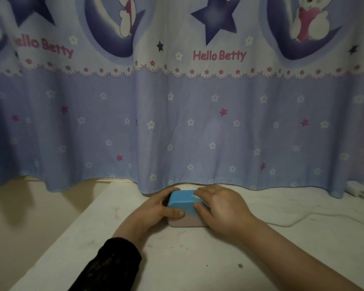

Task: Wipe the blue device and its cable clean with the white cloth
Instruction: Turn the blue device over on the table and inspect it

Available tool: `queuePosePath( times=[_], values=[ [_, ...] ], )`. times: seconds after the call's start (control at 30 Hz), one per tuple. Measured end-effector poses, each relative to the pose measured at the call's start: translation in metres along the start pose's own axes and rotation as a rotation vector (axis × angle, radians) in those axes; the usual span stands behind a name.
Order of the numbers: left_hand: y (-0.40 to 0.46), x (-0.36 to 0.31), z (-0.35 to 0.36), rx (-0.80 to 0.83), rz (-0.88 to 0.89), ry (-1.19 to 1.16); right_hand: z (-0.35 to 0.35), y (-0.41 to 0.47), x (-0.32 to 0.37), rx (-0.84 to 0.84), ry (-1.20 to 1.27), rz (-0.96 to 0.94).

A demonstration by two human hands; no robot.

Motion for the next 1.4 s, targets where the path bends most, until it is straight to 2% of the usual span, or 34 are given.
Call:
queuePosePath(
  times=[0.17, 0.37, 0.57, 0.77, 0.97, 1.07, 1.17, 1.3, 1.4],
  values=[
    [0.000, -0.001, 0.001, -0.023, -0.009, -0.001, 0.000, 0.002, -0.018, 0.001, -0.024, 0.171],
    [-0.001, -0.003, 0.001, -0.012, 0.010, 0.018, -0.002, -0.003, -0.006, -0.017, -0.002, 0.019],
    [0.000, -0.002, 0.001, 0.010, 0.011, 0.010, -0.004, 0.001, -0.021, -0.016, -0.046, 0.211],
    [-0.001, -0.003, 0.001, 0.010, 0.007, 0.053, -0.002, -0.001, -0.015, -0.075, 0.009, 0.070],
    [-0.003, -0.004, 0.003, 0.025, 0.021, 0.030, -0.002, -0.001, -0.029, -0.042, 0.037, 0.250],
    [-0.001, -0.003, 0.002, 0.031, 0.023, 0.013, -0.004, -0.002, -0.026, -0.072, -0.007, 0.187],
    [-0.002, -0.004, 0.003, 0.032, 0.028, 0.013, -0.003, -0.002, -0.022, -0.095, 0.050, 0.108],
    [-0.002, -0.005, 0.003, 0.037, 0.031, 0.012, -0.002, -0.003, -0.030, -0.107, 0.125, 0.238],
    [-0.001, -0.004, 0.003, 0.034, 0.036, -0.001, -0.004, -0.004, -0.032, -0.108, 0.041, 0.245]
  ],
)
Point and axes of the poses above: each hand's wrist, its own y-axis towards the middle knuckle, its own z-axis out of the palm, x = y × z, the point moved 3 cm from there along y, towards the middle knuckle, and after that the axes turned 4 degrees about x, right-handed, at the moved point
